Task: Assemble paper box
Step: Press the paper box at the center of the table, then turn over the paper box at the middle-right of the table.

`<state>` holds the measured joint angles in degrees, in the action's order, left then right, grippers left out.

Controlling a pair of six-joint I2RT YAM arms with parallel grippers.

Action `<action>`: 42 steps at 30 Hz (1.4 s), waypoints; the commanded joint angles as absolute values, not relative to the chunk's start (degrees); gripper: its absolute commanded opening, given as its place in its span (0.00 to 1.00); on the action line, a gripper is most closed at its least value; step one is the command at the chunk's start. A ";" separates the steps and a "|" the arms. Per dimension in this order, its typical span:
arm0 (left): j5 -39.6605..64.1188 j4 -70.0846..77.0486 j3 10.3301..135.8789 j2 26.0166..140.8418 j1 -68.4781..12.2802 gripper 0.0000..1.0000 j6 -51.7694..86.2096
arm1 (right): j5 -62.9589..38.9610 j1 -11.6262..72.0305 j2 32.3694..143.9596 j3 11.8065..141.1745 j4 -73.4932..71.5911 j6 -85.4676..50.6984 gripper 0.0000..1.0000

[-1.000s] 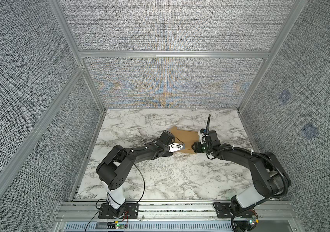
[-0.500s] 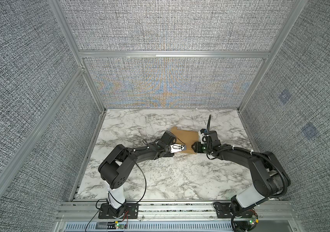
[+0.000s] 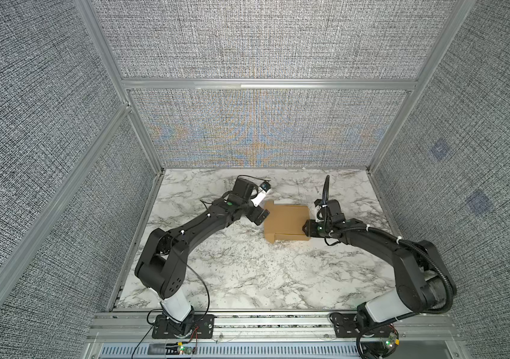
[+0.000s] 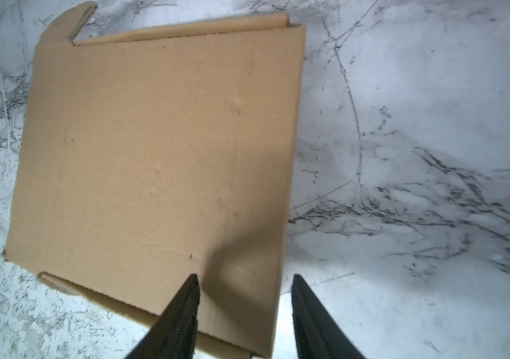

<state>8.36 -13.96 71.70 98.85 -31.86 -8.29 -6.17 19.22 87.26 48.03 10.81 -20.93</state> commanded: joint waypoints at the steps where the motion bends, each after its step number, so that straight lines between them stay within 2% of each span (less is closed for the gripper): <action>1: 18.51 -16.00 70.91 100.99 -29.42 0.99 9.41 | -6.32 18.90 86.75 48.35 13.71 -22.50 0.44; 7: 34.19 -4.17 63.24 101.92 -29.01 0.99 21.19 | -7.06 18.84 88.10 48.06 12.59 -23.91 0.41; 15: 42.77 2.37 63.21 108.38 -29.39 0.99 29.01 | -8.57 18.92 89.50 45.68 10.18 -25.82 0.37; 24: 52.21 12.98 63.11 113.65 -29.87 0.88 41.21 | -10.00 18.94 90.02 44.16 8.22 -27.21 0.36; 28: 56.93 23.64 61.64 115.37 -30.11 0.83 48.34 | -10.70 19.07 89.76 43.78 7.99 -27.60 0.35; 31: 58.14 31.38 60.34 114.27 -30.30 0.79 52.93 | -11.05 19.07 89.57 43.50 7.83 -27.68 0.35; 42: 57.45 31.73 62.48 111.23 -31.18 0.78 54.09 | -11.88 18.19 88.41 42.92 8.79 -26.78 0.38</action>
<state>53.54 26.65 61.76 111.74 -30.46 53.30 -10.09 18.17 88.20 43.59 1.15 -27.79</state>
